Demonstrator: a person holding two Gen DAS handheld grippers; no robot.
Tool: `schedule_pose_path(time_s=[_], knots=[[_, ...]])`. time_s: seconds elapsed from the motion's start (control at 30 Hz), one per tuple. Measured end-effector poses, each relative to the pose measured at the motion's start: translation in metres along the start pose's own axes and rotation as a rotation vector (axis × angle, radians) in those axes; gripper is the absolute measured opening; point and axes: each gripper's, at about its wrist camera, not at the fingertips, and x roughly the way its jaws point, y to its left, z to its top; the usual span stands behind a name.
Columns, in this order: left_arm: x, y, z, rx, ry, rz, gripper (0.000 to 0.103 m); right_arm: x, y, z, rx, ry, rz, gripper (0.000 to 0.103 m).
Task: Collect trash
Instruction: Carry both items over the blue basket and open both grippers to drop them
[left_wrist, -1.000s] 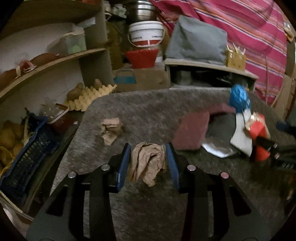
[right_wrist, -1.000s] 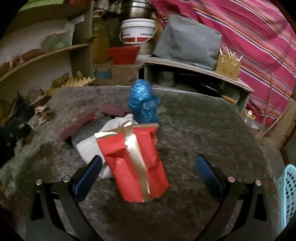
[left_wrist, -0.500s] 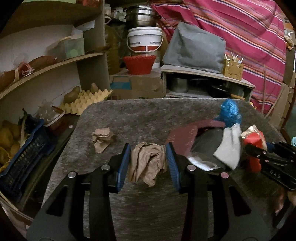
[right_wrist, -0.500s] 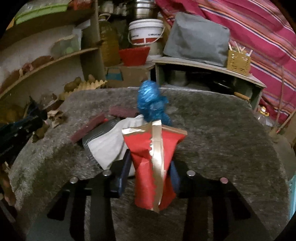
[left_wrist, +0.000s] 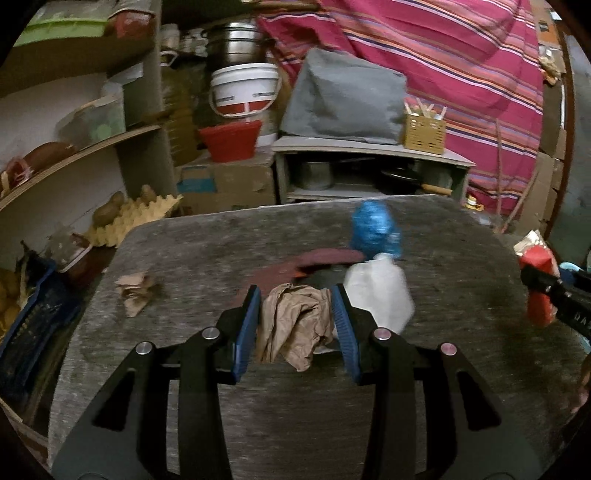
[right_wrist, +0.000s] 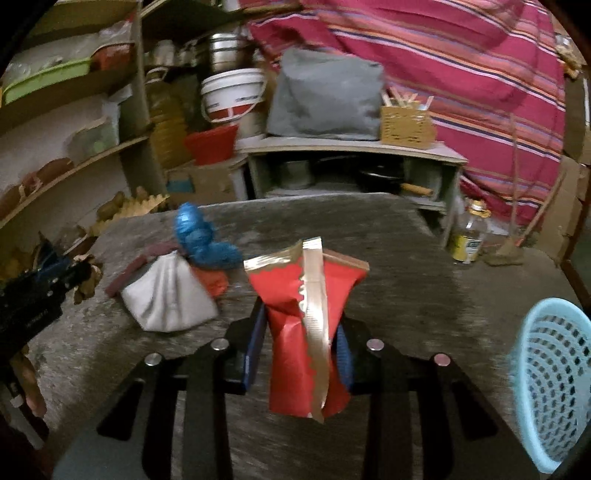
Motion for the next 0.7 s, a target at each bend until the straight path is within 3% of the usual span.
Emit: schedule_pose_path(time_s=[0.47, 0.7], knots=[[-0.005, -0.095, 0.011, 0.050, -0.022, -0.100, 0.039, -0.067, -0.115, -0.011, 0.089, -0.063, -0.193, 0.034], [-0.018, -0.170, 0.013, 0.139, -0.044, -0.192, 0.039, -0.105, -0.192, -0.026, 0.168, -0.077, -0.299, 0.034]])
